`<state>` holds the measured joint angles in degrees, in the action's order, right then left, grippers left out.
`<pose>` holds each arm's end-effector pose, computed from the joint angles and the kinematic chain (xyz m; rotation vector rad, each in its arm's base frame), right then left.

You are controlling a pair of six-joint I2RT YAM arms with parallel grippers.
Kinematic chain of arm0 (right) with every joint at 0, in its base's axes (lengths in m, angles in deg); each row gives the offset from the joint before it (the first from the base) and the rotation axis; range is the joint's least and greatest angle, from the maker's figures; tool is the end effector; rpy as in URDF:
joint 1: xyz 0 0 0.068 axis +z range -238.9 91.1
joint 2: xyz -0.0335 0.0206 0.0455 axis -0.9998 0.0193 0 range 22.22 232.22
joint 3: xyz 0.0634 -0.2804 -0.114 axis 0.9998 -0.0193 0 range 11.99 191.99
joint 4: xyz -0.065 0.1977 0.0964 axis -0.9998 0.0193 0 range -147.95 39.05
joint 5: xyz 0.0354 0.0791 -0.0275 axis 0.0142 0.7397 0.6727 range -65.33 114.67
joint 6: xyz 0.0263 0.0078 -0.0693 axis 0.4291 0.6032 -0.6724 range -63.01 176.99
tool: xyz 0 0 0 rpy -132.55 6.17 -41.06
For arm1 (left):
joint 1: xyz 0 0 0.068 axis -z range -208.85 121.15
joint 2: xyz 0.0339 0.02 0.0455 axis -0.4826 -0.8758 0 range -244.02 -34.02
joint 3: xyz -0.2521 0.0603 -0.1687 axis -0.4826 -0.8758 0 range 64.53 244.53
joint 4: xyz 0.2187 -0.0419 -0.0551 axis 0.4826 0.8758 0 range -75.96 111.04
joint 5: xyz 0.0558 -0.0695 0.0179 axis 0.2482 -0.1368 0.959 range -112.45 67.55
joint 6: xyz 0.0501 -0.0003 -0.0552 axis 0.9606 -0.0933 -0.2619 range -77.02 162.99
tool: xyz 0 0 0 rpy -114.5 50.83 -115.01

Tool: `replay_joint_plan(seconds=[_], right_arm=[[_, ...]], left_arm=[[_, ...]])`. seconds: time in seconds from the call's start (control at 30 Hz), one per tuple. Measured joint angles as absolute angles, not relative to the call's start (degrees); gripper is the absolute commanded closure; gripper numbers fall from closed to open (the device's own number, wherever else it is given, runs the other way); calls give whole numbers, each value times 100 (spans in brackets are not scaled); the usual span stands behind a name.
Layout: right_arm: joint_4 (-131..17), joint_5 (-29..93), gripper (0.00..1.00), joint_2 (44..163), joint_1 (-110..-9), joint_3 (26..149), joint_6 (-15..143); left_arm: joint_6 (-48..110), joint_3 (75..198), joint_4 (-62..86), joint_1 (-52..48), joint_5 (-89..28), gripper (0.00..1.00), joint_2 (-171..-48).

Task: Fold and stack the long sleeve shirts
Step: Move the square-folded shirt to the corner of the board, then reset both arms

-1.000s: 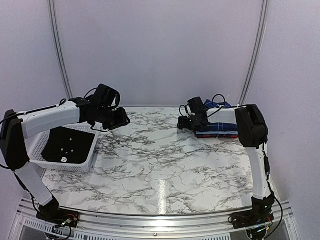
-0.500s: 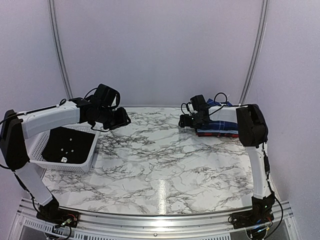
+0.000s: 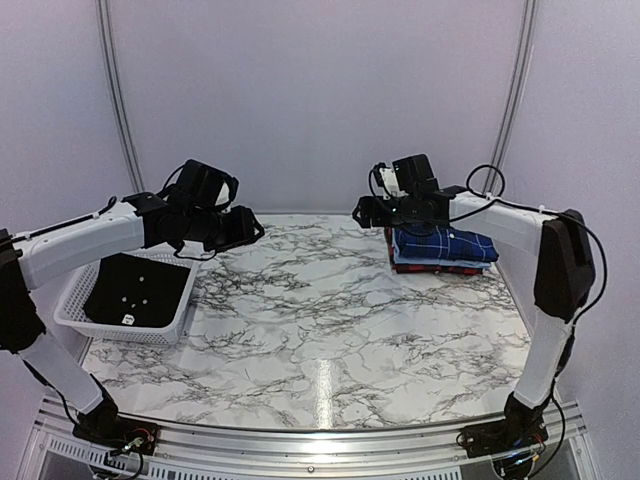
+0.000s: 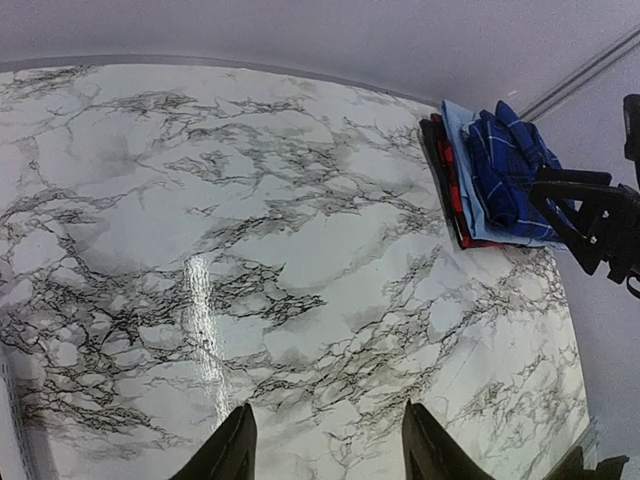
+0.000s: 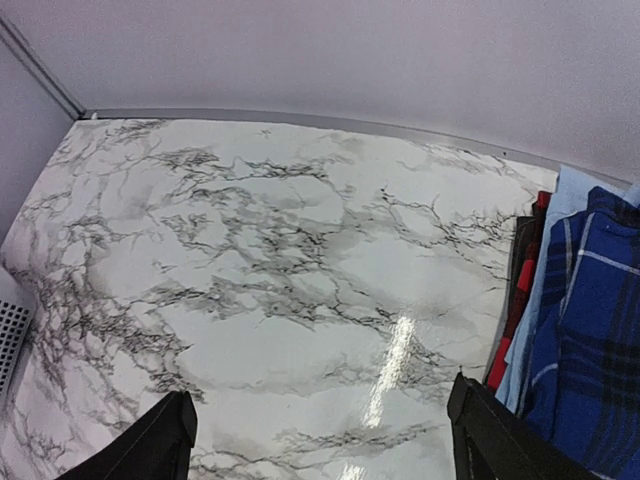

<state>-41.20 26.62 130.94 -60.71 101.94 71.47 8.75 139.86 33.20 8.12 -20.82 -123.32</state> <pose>0.3925 0.2127 0.3088 -0.2852 2.2092 0.4523 0.2802 -0.2088 0.3479 0.0361 2.2299 -0.6774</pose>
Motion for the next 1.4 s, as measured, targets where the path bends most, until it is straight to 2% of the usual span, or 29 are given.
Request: replay_joint_plan(seconds=[0.07, 0.2, 0.33, 0.43, 0.73, 0.93, 1.4], right_arm=[[-4207, 2641, 17, 12668, -5944, 9862, 7150], [-4358, 2584, 17, 11864, -5735, 9084, 7172], [-4456, 2558, 16, 11064, -5665, 8358, 7198], [-4612, 2503, 11, 10351, -5656, 7787, 7228], [-4824, 2064, 2, 8428, -5652, 6526, 7270], [-4874, 1764, 1, 7676, -5652, 6194, 7257], [-4743, 1353, 1, 7764, -5649, 6080, 7403]], left_arm=[[942, 13949, 3274, 923, -2041, 41, -12236], [1119, 13811, 3169, 1199, -1903, 22, -12048], [1268, 13559, 3042, 1435, -1754, 7, -11845], [1342, 13334, 2909, 1542, -1673, 3, -11670], [1390, 12392, 2509, 1607, -1284, 1, -10887], [1414, 11686, 2321, 1612, -1033, 1, -10218], [1502, 11479, 2170, 1612, -694, 1, -9882]])
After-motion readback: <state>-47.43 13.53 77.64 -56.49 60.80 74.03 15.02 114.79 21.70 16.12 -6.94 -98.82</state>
